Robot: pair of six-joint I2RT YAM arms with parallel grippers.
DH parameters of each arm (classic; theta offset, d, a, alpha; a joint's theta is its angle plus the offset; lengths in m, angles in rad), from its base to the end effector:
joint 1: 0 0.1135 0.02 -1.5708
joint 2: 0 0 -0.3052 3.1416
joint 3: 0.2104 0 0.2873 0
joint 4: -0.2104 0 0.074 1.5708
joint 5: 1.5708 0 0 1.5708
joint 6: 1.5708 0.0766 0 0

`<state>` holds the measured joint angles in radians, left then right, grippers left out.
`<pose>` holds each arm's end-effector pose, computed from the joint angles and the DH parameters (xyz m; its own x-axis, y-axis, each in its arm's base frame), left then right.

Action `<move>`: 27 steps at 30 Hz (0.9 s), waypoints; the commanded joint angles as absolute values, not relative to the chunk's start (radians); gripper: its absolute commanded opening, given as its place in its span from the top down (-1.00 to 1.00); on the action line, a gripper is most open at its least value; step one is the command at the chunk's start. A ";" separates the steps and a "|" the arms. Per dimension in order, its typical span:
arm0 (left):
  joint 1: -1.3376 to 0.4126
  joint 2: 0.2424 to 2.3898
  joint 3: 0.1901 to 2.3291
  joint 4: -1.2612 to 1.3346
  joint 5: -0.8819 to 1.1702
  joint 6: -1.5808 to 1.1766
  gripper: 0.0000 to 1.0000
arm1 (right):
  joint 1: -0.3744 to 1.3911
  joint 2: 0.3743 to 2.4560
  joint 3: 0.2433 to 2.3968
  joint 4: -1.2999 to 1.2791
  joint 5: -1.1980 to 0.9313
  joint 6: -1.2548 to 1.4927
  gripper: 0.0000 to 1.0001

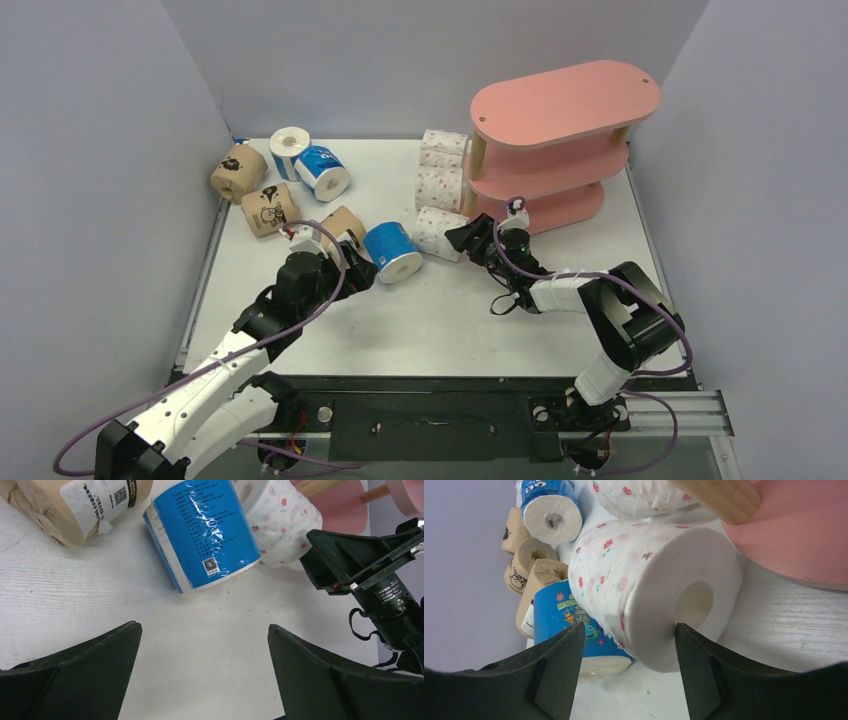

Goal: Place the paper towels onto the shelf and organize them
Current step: Pick up the paper towel from the center of the board.

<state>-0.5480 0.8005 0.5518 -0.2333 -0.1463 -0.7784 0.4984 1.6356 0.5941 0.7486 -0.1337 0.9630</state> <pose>0.1998 -0.1089 0.2521 -0.5662 -0.4682 -0.6784 0.0107 0.8188 -0.5740 0.3262 0.1892 0.1626 -0.6257 0.5857 -0.5151 -0.1264 0.5756 0.8079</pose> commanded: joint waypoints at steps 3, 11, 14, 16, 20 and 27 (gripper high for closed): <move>-0.545 0.795 0.548 -0.195 -0.131 -0.788 -0.96 | 0.547 1.610 0.553 0.846 -0.098 0.978 -0.24; -0.544 0.816 0.546 -0.175 -0.114 -0.798 -0.96 | 0.576 1.502 0.477 0.805 -0.050 0.963 -0.30; -0.545 0.817 0.546 -0.172 -0.115 -0.798 -0.96 | 0.569 1.452 0.456 0.775 -0.014 0.943 -0.40; -0.545 0.819 0.546 -0.167 -0.115 -0.799 -0.96 | 0.561 1.425 0.451 0.756 0.025 0.933 -0.44; -0.544 0.827 0.546 -0.163 -0.111 -0.803 -0.96 | 0.531 1.424 0.484 0.743 0.033 0.914 -0.48; -0.544 0.817 0.545 -0.165 -0.111 -0.806 -0.96 | 0.523 1.532 0.534 0.824 0.030 0.905 -0.47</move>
